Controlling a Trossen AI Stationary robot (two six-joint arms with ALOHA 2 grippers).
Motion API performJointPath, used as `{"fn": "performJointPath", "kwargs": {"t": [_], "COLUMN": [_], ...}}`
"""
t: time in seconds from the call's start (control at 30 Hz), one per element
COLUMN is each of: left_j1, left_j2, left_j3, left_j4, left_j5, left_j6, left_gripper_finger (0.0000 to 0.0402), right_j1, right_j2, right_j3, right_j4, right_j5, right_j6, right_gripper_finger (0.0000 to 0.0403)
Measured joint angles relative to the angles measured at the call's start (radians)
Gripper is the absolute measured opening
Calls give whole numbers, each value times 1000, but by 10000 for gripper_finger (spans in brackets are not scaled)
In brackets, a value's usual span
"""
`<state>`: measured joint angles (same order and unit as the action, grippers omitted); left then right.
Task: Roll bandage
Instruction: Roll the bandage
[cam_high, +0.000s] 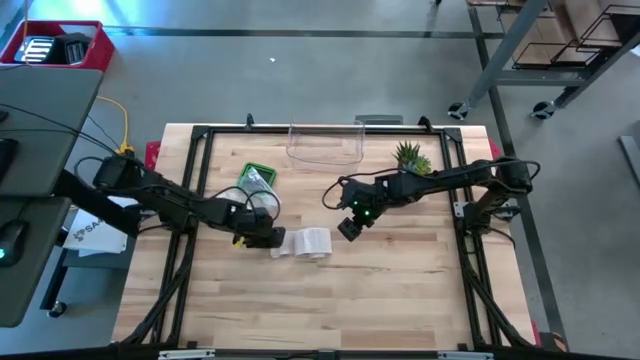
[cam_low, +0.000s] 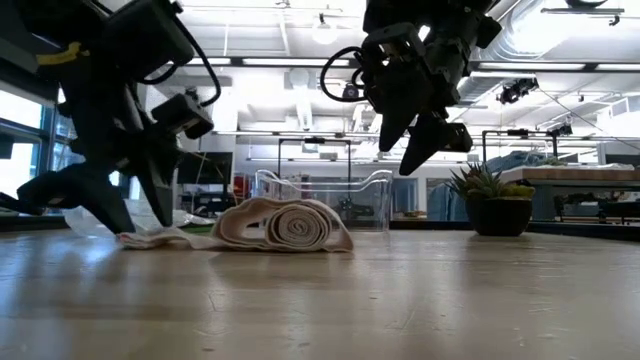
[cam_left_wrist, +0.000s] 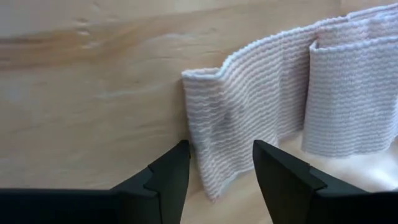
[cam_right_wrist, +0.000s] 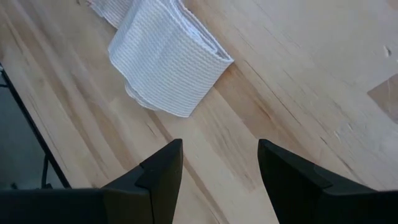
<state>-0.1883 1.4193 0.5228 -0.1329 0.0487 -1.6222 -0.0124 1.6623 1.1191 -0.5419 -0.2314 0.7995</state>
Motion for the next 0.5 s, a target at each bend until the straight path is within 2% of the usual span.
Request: {"fn": "performJointPath", "kwargs": {"t": [0.13,0.2,0.27,0.4,0.5], "left_j1": [-17,-24,-28,-29,-24], "left_j2": [54,56,46,16,-13], "left_j3": [5,5,3,-2,-2], "left_j4": [36,36,34,16,32], "left_j5": [20,12,10,-3,-14], "left_j6": [-54,-67,-67,-48,-50], "left_gripper_finger": [167,150,116,19,8], "right_j1": [0,0,0,0,0], "right_j2": [0,0,0,-31,-85], "right_j3": [0,0,0,-1,-1], "right_j4": [0,0,0,-6,-28], "right_j5": [0,0,0,28,57], "right_j6": [2,3,3,-5,-8], "right_gripper_finger": [199,199,199,199,199]}}
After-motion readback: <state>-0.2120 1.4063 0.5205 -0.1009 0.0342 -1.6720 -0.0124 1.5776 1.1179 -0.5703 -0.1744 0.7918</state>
